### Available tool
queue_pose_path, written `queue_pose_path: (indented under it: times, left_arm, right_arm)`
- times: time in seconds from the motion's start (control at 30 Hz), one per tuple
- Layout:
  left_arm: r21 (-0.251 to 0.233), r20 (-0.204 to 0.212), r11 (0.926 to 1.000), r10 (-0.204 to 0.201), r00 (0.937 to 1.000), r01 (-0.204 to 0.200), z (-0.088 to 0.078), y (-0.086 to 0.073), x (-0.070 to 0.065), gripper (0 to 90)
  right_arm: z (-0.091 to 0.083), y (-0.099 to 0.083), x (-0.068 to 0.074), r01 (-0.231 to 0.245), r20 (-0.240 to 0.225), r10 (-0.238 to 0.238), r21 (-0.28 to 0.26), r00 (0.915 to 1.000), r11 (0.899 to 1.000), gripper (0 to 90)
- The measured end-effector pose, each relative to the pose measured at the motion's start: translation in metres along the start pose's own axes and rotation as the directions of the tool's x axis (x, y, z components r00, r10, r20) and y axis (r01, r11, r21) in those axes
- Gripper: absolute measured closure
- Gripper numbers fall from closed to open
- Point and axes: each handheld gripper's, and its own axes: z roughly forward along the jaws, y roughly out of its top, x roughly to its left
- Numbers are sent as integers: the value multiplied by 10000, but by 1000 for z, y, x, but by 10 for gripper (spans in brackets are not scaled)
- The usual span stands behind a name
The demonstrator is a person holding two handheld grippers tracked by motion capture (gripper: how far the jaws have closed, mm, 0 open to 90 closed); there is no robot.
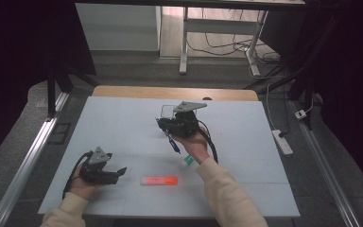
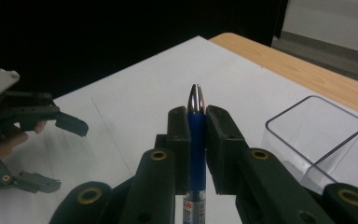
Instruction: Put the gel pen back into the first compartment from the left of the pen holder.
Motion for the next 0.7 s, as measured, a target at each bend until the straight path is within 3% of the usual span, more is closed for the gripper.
queue_pose_path:
  times: [0.7]
  left_arm:
    - [-19,10,10000,18,10000,-18,0,0,0,188]
  right_arm:
    - [-18,21,-8,178,390,-140,-998,9991,9948,791]
